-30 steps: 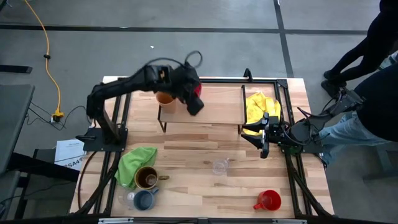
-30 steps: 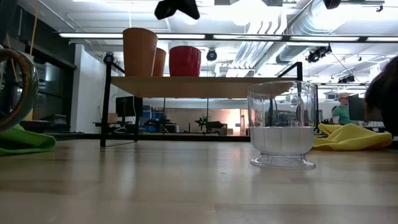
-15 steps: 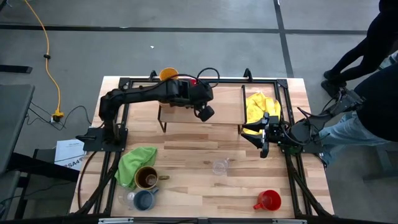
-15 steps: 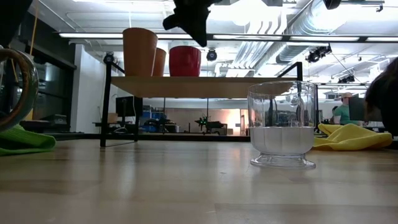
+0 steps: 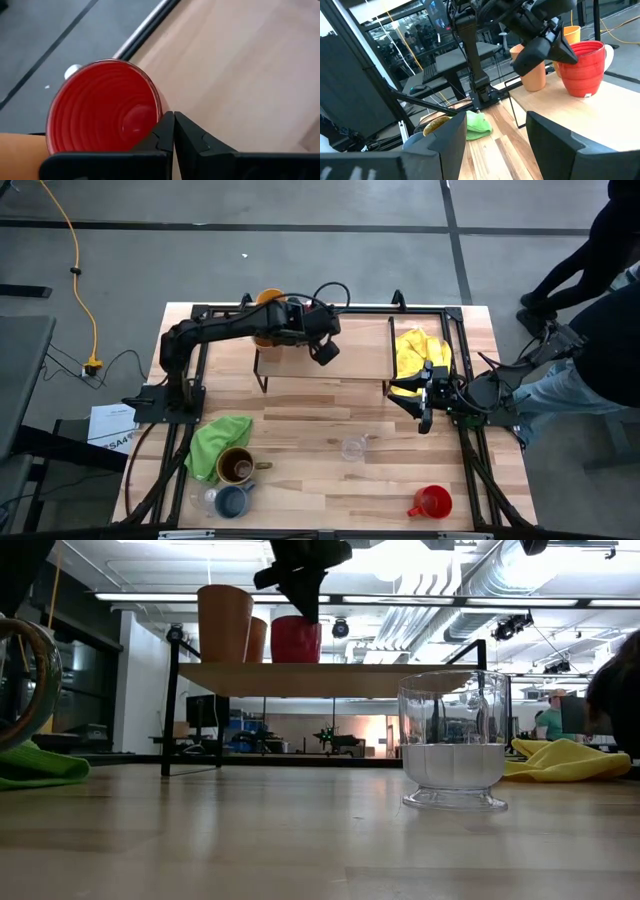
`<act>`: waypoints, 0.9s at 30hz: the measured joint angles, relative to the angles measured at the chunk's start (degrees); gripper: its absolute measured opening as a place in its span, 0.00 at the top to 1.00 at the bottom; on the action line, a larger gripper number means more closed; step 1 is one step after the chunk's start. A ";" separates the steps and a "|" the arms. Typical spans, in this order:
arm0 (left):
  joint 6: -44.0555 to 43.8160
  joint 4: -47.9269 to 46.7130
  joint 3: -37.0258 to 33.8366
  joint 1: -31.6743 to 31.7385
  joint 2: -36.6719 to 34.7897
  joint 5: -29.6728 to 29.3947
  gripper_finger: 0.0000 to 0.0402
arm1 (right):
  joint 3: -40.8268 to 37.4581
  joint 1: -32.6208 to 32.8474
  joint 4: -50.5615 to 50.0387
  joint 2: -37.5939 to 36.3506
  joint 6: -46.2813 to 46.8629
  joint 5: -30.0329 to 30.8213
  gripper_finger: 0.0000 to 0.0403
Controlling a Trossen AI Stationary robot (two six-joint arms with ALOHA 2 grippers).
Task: Stack small to large cups/mugs on shelf
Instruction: Put the red and white mug on the shelf
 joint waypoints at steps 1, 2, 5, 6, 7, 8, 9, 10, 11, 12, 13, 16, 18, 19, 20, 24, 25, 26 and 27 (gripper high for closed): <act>0.03 0.06 0.00 0.32 0.00 -0.43 1.00 | 0.00 0.01 0.00 0.00 0.30 0.00 0.51; 0.04 0.03 0.00 0.57 0.00 -0.61 1.00 | 0.00 0.01 0.00 0.00 0.35 0.00 0.51; 0.08 -0.59 0.00 1.30 0.00 -0.65 1.00 | 0.00 0.02 0.00 0.00 0.37 0.00 0.51; 0.12 -0.77 0.00 1.40 0.00 -0.67 1.00 | 0.00 0.00 0.01 0.00 0.37 0.02 0.51; 0.14 -0.88 0.00 1.43 0.00 -0.77 1.00 | 0.00 0.01 0.00 0.00 0.37 0.00 0.51; 0.17 -0.91 0.00 1.46 0.00 -0.79 1.00 | 0.00 0.00 0.00 0.00 0.37 0.00 0.51; 0.17 -0.91 0.00 1.50 0.00 -0.90 1.00 | 0.00 0.00 0.00 0.00 0.37 0.02 0.51; 0.17 -0.93 0.00 1.47 0.00 -1.20 1.00 | 0.00 0.02 0.00 0.00 0.37 0.01 0.51; 0.17 -0.98 -0.01 1.43 0.00 -1.48 1.00 | 0.00 0.00 0.00 0.00 0.37 0.00 0.51; 0.18 -1.13 0.00 1.43 0.00 -1.75 1.00 | 0.00 0.00 0.00 0.00 0.37 0.02 0.51; 0.18 -1.36 0.00 1.41 0.00 -1.87 1.00 | 0.00 0.01 0.00 0.00 0.37 0.01 0.51; 0.19 -2.32 -0.02 1.39 0.00 -1.89 1.00 | 0.00 0.01 0.00 0.00 0.37 0.00 0.51; 0.19 -2.52 -0.02 1.41 0.00 -1.89 1.00 | 0.00 0.00 0.00 0.00 0.37 0.00 0.51; 0.19 -2.56 0.00 1.41 0.00 -1.91 1.00 | 0.00 0.01 0.00 0.00 0.37 0.00 0.51; 0.19 -2.59 -0.02 1.41 0.00 -2.03 1.00 | 0.00 0.01 0.00 0.00 0.37 0.00 0.51; 0.21 -2.71 -0.02 1.39 0.00 -3.80 1.00 | 0.00 0.00 0.00 0.00 0.37 0.00 0.51; 0.23 -2.72 -0.02 1.39 0.00 -3.84 1.00 | 0.00 0.00 0.00 0.00 0.37 0.00 0.51; 0.39 -2.72 -0.02 1.40 0.00 -3.89 1.00 | 0.00 0.00 0.00 0.00 0.39 0.00 0.51; 0.50 -2.72 -0.02 1.39 0.00 -3.99 1.00 | 0.01 0.00 0.00 0.00 0.38 0.00 0.51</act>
